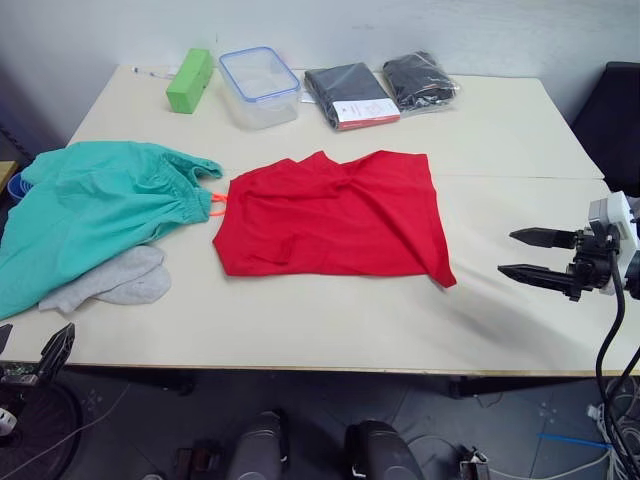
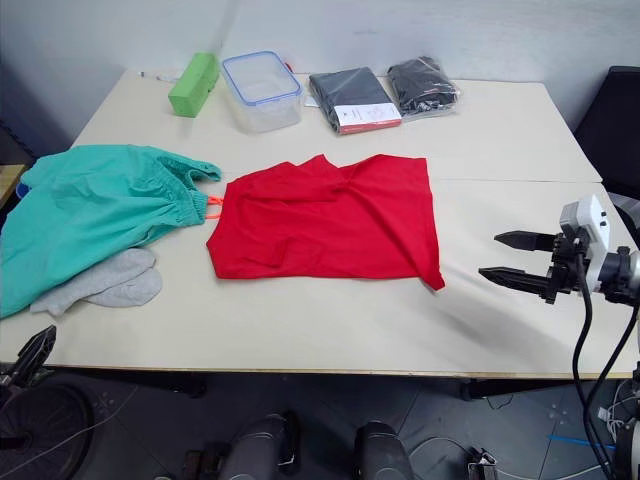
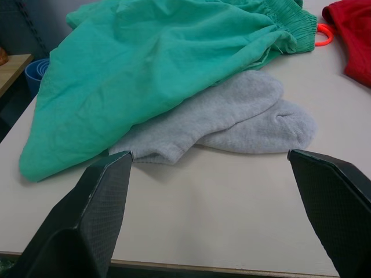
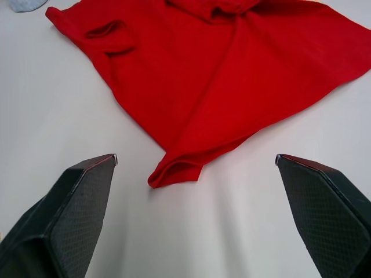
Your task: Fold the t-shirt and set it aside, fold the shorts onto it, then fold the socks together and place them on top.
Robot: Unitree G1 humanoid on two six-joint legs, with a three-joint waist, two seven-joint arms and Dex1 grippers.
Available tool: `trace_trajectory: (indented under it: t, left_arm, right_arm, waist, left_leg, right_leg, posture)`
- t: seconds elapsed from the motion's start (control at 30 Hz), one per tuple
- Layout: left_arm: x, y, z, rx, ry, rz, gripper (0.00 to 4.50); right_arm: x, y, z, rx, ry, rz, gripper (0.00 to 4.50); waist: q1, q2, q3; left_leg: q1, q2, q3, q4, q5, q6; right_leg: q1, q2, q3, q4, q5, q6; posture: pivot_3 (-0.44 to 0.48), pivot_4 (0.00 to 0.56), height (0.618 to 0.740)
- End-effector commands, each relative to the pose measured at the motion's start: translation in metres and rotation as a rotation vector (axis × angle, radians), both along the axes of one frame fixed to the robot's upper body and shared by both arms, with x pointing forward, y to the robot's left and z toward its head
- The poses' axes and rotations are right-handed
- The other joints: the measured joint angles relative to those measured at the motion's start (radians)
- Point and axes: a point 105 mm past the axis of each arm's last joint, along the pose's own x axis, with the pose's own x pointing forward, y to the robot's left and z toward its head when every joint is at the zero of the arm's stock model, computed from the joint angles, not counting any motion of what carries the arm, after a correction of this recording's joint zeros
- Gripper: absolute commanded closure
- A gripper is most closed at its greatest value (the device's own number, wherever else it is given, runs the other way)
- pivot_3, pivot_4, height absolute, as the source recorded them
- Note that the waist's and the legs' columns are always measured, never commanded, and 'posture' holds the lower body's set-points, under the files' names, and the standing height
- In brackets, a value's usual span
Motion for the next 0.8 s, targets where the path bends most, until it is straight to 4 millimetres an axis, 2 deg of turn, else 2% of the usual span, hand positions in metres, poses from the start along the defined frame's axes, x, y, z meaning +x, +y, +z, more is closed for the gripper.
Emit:
trace_trajectory:
  t: [0.03, 0.13, 0.2, 0.3, 0.4, 0.47, 0.57, 0.67, 0.73, 0.8]
  left_arm:
    - [0.002, 0.000, 0.009, 0.040, -0.008, -0.024, 0.00]
    - [0.010, -0.009, 0.013, 0.064, 0.006, -0.093, 0.00]
    - [0.019, -0.024, 0.014, 0.103, 0.029, -0.185, 0.00]
    - [0.033, -0.054, 0.017, 0.154, 0.059, -0.363, 0.00]
    - [0.051, -0.094, 0.022, 0.187, 0.082, -0.595, 0.00]
    - [0.060, -0.112, 0.024, 0.214, 0.096, -0.698, 0.00]
    - [0.083, -0.137, 0.026, 0.266, 0.126, -0.854, 0.00]
    - [0.107, -0.152, 0.028, 0.290, 0.145, -0.924, 0.00]
    - [0.131, -0.160, 0.028, 0.304, 0.163, -0.915, 0.00]
    - [0.153, -0.172, 0.025, 0.297, 0.188, -0.914, 0.00]
  right_arm:
    - [-0.002, 0.003, 0.011, -0.019, -0.045, 0.011, 0.01]
    - [-0.004, 0.008, 0.012, -0.031, -0.049, 0.018, 0.01]
    - [-0.008, 0.014, 0.012, -0.037, -0.045, 0.040, 0.01]
    - [-0.018, 0.031, 0.009, -0.046, -0.029, 0.095, 0.01]
    - [-0.031, 0.053, 0.002, -0.037, 0.004, 0.140, 0.01]
    - [-0.036, 0.059, -0.003, -0.034, 0.023, 0.140, 0.01]
    - [-0.042, 0.065, -0.022, -0.057, 0.051, 0.093, 0.01]
    - [-0.045, 0.073, -0.030, -0.051, 0.053, 0.048, 0.01]
    - [-0.051, 0.084, -0.031, -0.028, 0.035, 0.048, 0.01]
    - [-0.060, 0.103, -0.019, 0.039, -0.004, 0.083, 0.01]
  waist:
    - [0.000, 0.000, 0.000]
    - [0.002, 0.000, 0.000]
    - [0.002, 0.000, 0.000]
    - [0.003, 0.000, 0.000]
    - [0.003, 0.000, 0.000]
    - [0.003, 0.001, -0.001]
    - [0.004, 0.002, -0.001]
    - [0.007, 0.003, -0.001]
    - [0.008, 0.004, -0.001]
    - [0.009, 0.004, -0.001]
  left_leg:
    - [0.000, 0.000, 0.000, 0.000, 0.000, 0.000]
    - [0.000, 0.000, 0.000, 0.000, 0.000, 0.000]
    - [0.000, 0.000, 0.000, 0.000, 0.000, 0.000]
    - [0.000, 0.000, 0.000, 0.000, 0.000, 0.000]
    - [-0.001, 0.000, -0.001, 0.000, 0.000, 0.000]
    - [0.000, 0.000, -0.001, -0.001, 0.000, -0.001]
    - [0.000, 0.000, -0.001, -0.001, 0.000, -0.001]
    - [-0.001, -0.001, 0.000, -0.001, 0.000, -0.001]
    - [-0.001, -0.001, 0.000, -0.001, 0.001, -0.001]
    - [-0.001, -0.001, -0.001, -0.001, 0.001, -0.002]
  right_leg:
    - [0.000, 0.000, 0.000, 0.000, 0.000, 0.000]
    - [0.000, 0.000, 0.000, 0.000, 0.000, 0.000]
    - [0.000, 0.000, 0.000, 0.000, 0.000, 0.000]
    - [0.000, 0.000, 0.000, 0.000, 0.000, 0.000]
    - [0.000, 0.000, 0.000, 0.000, 0.000, 0.000]
    - [0.000, 0.000, 0.000, 0.001, 0.000, 0.000]
    - [0.000, 0.000, 0.000, 0.001, 0.000, 0.000]
    - [-0.001, 0.001, 0.000, 0.001, 0.000, 0.000]
    - [-0.001, 0.001, 0.000, 0.002, 0.000, 0.000]
    - [-0.002, 0.002, 0.000, 0.003, 0.000, 0.000]
  posture:
    - [0.000, 0.150, 0.740]
    - [0.000, 0.150, 0.740]
    - [0.000, 0.150, 0.740]
    - [0.000, 0.150, 0.740]
    - [0.000, 0.150, 0.740]
    - [0.000, 0.150, 0.740]
    - [0.000, 0.150, 0.740]
    - [0.000, 0.150, 0.740]
    - [0.000, 0.150, 0.740]
    - [0.000, 0.150, 0.740]
